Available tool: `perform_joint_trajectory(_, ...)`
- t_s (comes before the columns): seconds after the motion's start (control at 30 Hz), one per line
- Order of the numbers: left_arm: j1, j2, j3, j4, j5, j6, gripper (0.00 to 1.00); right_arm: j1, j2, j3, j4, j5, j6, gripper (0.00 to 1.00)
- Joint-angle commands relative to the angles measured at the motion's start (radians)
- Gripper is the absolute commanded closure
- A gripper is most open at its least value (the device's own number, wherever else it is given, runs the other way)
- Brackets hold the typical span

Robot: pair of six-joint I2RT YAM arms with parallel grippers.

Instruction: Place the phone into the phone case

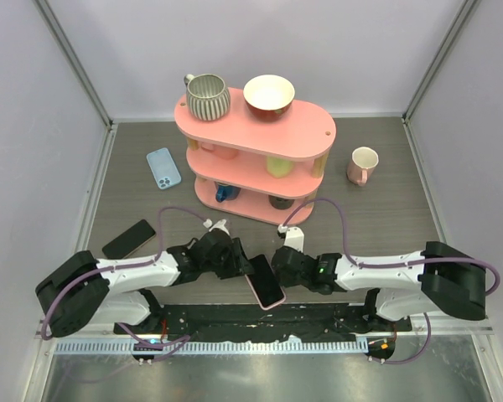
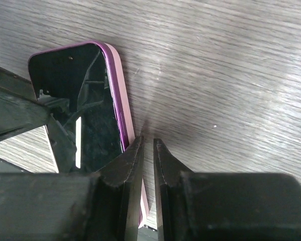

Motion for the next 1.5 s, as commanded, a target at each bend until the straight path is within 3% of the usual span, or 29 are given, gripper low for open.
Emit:
perform_joint_trajectory(0.0,-0.005,0.05,0.049,0.027,-0.034,0.024,0.52,0.003,0.034,0.045,0.084,-0.013,0.036,0.8)
perform_joint_trajectory(0.27,-0.005,0.052,0.107,-0.108,-0.054,0.076,0.54,0.003,0.07,0.059,0.058,0.013,0.096,0.7)
perform_joint_trajectory(0.4,-0.005,0.02,0.133,-0.196,-0.095,0.093,0.54,-0.005,-0.041,0.023,-0.04,0.066,0.137,0.59)
perform_joint_trajectory(0.53,-0.005,-0.037,0.124,-0.225,-0.074,0.11,0.53,-0.006,-0.183,-0.026,-0.102,0.064,0.168,0.56)
perform_joint_trajectory(0.73,-0.005,-0.057,0.095,-0.185,0.012,0.085,0.53,0.018,-0.306,-0.099,0.062,-0.057,0.175,0.41)
perform_joint_trajectory(0.9,-0.005,-0.045,0.053,-0.145,0.022,0.039,0.55,0.063,-0.23,-0.092,0.125,-0.048,0.194,0.33)
perform_joint_trajectory(1.07,-0.003,-0.022,0.044,-0.11,0.029,0.025,0.57,0.107,-0.11,-0.078,0.185,-0.023,0.191,0.32)
perform_joint_trajectory(1.47,-0.002,0.011,-0.005,-0.025,0.083,-0.031,0.64,0.124,-0.018,-0.073,0.24,0.007,0.215,0.3)
